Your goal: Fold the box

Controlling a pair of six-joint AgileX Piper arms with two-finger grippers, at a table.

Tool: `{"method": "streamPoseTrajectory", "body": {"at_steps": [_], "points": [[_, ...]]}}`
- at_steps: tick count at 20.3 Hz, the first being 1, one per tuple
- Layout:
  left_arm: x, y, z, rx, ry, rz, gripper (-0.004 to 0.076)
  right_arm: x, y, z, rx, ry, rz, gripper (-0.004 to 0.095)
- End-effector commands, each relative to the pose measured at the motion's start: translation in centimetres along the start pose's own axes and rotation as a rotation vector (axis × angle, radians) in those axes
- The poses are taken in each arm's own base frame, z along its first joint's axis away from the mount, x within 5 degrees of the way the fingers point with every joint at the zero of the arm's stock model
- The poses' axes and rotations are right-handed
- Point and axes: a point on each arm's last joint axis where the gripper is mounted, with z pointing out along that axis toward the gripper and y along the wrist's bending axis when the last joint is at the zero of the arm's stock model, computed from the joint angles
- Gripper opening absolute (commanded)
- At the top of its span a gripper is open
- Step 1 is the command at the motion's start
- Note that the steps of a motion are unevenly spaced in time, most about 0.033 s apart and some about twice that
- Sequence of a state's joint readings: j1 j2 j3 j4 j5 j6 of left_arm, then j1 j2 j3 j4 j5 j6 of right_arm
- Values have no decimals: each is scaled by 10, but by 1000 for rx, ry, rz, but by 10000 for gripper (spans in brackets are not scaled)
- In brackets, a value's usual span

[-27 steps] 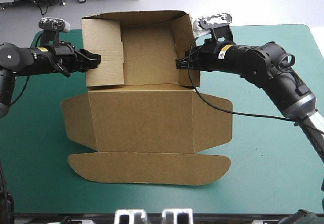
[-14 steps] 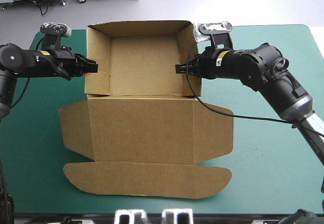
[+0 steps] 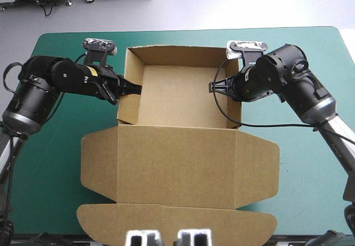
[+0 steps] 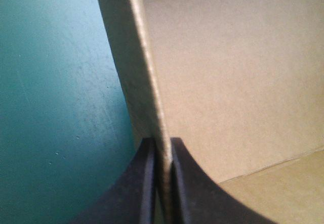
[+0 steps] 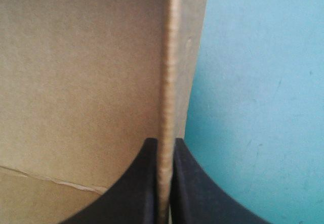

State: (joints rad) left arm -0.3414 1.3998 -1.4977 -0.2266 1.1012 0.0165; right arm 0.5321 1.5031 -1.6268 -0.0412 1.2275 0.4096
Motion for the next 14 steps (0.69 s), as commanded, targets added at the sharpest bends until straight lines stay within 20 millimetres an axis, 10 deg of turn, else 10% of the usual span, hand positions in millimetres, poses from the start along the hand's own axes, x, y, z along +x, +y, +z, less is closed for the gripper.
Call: {"method": "streamPoseTrajectory", "body": {"at_steps": [1,7,14], "points": [[-8,-22,10,83,-27,-57,-10,-4,3,-1,-66,33,6,0],[2,-7,90,25,294,-121,-10,-9,7,43,-119,165,32,-1],[4,8,128,-76,336,-155,-10,-19,-9,105,-138,287,68,-1]]}}
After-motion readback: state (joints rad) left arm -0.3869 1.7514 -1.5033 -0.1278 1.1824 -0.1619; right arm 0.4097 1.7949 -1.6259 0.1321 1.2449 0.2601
